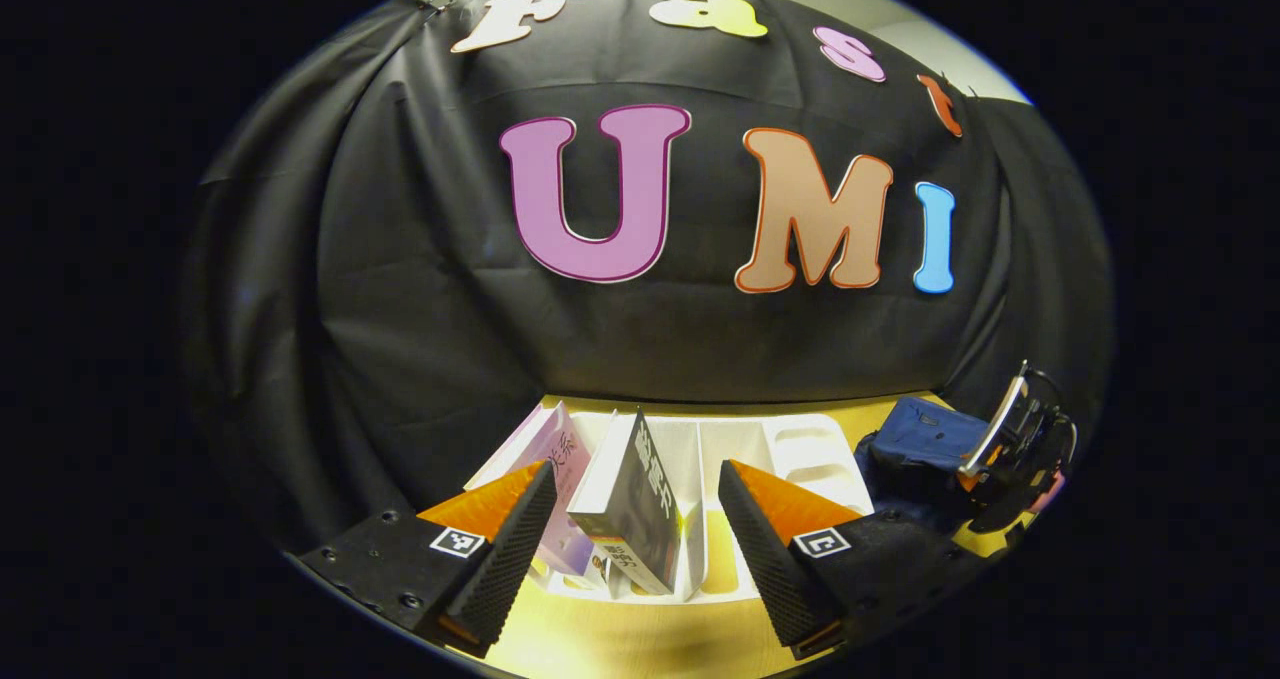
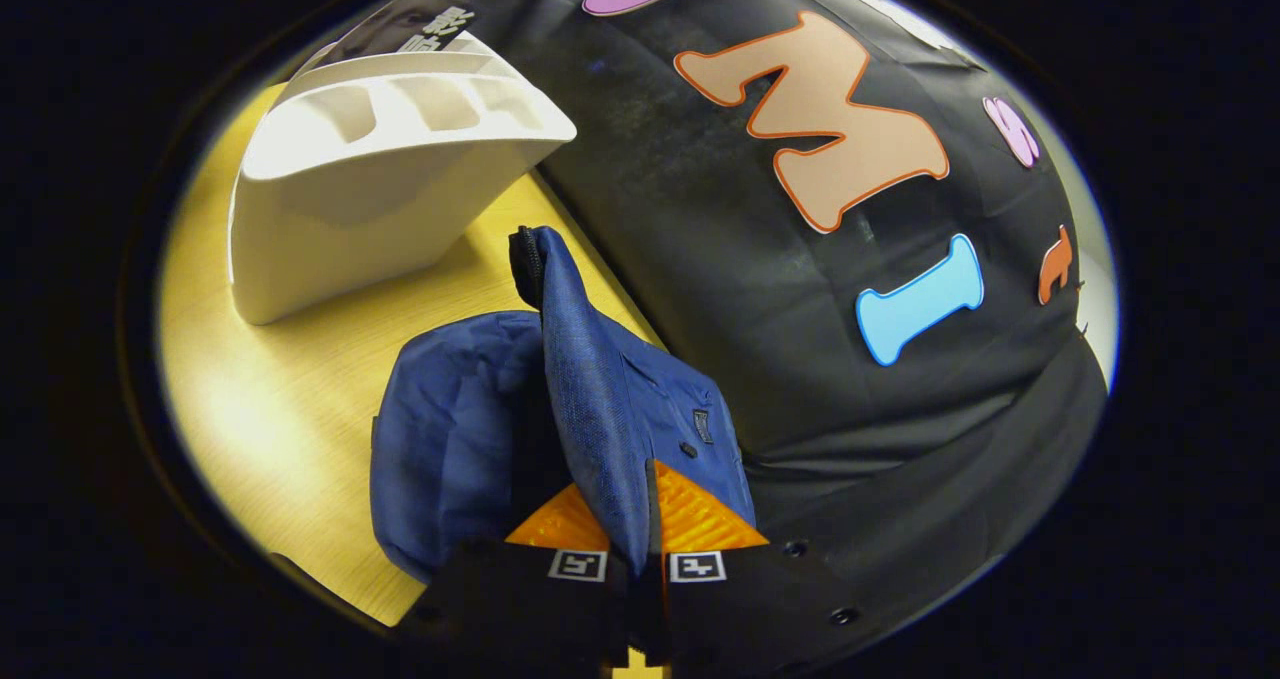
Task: Open the schoolbag, grab two books from the bookshelf and put them into the schoolbag.
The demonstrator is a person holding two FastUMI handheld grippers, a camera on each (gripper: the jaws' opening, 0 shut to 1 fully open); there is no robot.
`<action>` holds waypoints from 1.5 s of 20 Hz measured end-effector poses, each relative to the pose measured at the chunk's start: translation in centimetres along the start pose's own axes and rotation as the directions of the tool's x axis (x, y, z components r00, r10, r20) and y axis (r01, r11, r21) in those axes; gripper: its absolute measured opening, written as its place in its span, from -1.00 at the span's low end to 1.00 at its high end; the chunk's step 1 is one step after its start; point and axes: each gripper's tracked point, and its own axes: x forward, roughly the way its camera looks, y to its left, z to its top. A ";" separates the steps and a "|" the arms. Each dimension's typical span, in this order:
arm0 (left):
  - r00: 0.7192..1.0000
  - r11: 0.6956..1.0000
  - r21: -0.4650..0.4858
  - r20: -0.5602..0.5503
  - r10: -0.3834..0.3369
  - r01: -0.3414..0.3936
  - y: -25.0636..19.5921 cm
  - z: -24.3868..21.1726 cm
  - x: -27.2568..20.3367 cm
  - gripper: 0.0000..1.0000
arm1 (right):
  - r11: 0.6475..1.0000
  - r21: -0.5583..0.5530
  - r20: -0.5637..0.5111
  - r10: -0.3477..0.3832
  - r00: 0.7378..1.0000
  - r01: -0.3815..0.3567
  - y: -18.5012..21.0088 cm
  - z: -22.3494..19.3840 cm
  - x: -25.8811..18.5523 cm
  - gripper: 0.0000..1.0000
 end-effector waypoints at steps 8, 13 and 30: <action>0.974 0.990 -0.049 -0.180 -0.139 0.132 -0.1 0.9 4.2 0.90 | 0.993 0.116 -0.013 0.028 1.000 -0.026 -3.7 0.8 -0.1 -0.82; 0.881 0.981 -0.055 -0.433 -0.191 0.186 0.7 -1.7 7.3 0.92 | 0.984 0.172 -0.024 0.051 0.998 -0.046 -4.5 0.4 -1.0 -0.85; 0.407 0.964 -0.102 -0.892 -0.198 0.247 0.6 -11.7 11.7 0.40 | 0.967 0.252 -0.070 0.054 0.996 -0.035 -6.1 -0.5 -2.7 -0.82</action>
